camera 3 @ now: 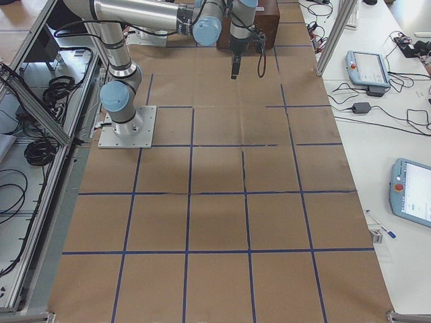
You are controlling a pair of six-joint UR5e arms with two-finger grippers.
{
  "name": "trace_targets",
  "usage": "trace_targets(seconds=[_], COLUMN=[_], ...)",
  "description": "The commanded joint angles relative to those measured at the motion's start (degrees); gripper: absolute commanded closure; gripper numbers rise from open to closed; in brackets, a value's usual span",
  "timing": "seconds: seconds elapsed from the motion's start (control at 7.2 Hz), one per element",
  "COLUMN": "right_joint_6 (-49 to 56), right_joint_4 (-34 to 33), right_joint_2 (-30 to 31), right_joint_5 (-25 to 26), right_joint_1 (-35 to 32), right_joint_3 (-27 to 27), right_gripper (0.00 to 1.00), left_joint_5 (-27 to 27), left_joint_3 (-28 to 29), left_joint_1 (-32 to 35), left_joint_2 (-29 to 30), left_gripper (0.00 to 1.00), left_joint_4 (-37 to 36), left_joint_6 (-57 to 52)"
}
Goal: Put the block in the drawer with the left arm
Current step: 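Lower the left gripper and grasp the yellow cube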
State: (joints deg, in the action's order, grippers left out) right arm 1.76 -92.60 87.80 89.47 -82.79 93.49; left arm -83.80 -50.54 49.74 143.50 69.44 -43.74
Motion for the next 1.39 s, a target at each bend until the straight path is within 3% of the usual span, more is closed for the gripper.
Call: trace_targets(seconds=[0.0,0.28,0.42,0.56,0.83,1.25], right_joint_6=[0.0,0.0,0.0,0.0,0.0,0.0], right_joint_4=[0.0,0.1,0.0,0.1,0.0,0.0], right_joint_2=[0.0,0.0,0.0,0.0,0.0,0.0], right_joint_5=[0.0,0.0,0.0,0.0,0.0,0.0], right_joint_1=[0.0,0.0,0.0,0.0,0.0,0.0], right_joint_3=[0.0,0.0,0.0,0.0,-0.1,0.0], right_gripper=[0.0,0.0,0.0,0.0,0.0,0.0], left_joint_5=[-0.1,-0.3,-0.8,-4.8,-5.3,-5.2], left_joint_3=[0.4,-0.4,-0.4,0.3,0.7,-0.3], left_joint_1=[0.3,0.3,0.1,0.2,0.3,-0.5], left_joint_2=[2.3,2.7,2.8,2.7,2.6,-7.3], left_gripper=[0.02,0.02,0.24,0.52,0.73,0.74], left_joint_4=[0.4,1.0,1.2,2.7,2.9,10.6], left_joint_6=[0.1,0.2,0.2,0.1,0.1,-1.9])
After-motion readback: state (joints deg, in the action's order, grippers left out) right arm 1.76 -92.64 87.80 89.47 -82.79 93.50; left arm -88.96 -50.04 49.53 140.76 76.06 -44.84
